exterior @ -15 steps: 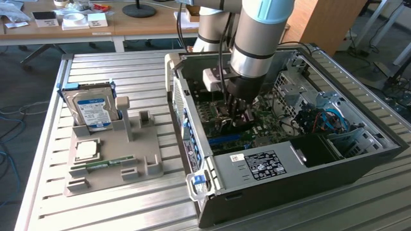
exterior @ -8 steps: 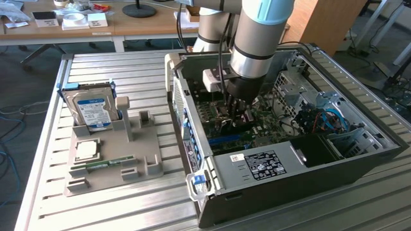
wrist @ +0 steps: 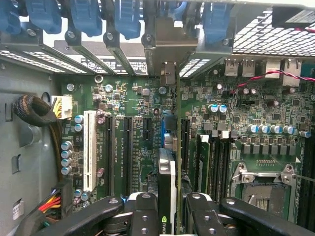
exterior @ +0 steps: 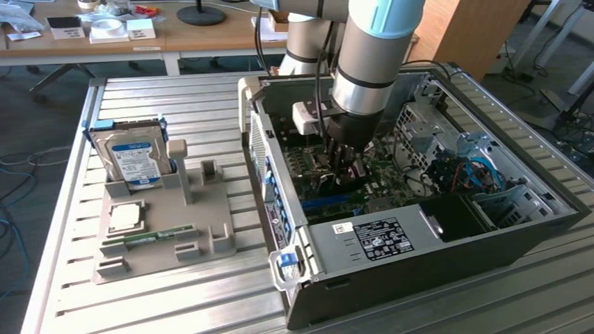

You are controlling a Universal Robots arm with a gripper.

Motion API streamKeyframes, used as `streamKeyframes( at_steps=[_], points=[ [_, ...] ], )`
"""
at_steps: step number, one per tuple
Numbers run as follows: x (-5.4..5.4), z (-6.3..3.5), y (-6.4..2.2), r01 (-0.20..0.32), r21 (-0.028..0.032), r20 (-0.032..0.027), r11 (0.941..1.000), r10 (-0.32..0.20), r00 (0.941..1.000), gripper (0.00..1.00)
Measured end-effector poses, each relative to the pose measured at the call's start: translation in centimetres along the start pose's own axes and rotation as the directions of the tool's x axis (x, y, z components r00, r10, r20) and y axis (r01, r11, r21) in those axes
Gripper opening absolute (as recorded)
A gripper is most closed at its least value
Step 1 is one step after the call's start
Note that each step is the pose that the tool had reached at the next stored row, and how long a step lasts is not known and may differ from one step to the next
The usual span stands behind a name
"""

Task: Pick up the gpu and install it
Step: 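Insert the gpu into the slot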

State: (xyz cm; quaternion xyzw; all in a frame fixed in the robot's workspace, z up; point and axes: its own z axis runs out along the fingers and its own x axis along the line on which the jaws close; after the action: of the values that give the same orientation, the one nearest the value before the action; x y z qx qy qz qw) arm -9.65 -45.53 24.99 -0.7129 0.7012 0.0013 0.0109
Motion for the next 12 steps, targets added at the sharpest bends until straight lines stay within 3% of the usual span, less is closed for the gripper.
streamKeyframes(
  at_steps=[12],
  points=[
    [-0.01, -0.23, 0.0, 0.0, 0.0031, 0.0005, 1.0, 0.0, 1.0, 0.27]
  ],
)
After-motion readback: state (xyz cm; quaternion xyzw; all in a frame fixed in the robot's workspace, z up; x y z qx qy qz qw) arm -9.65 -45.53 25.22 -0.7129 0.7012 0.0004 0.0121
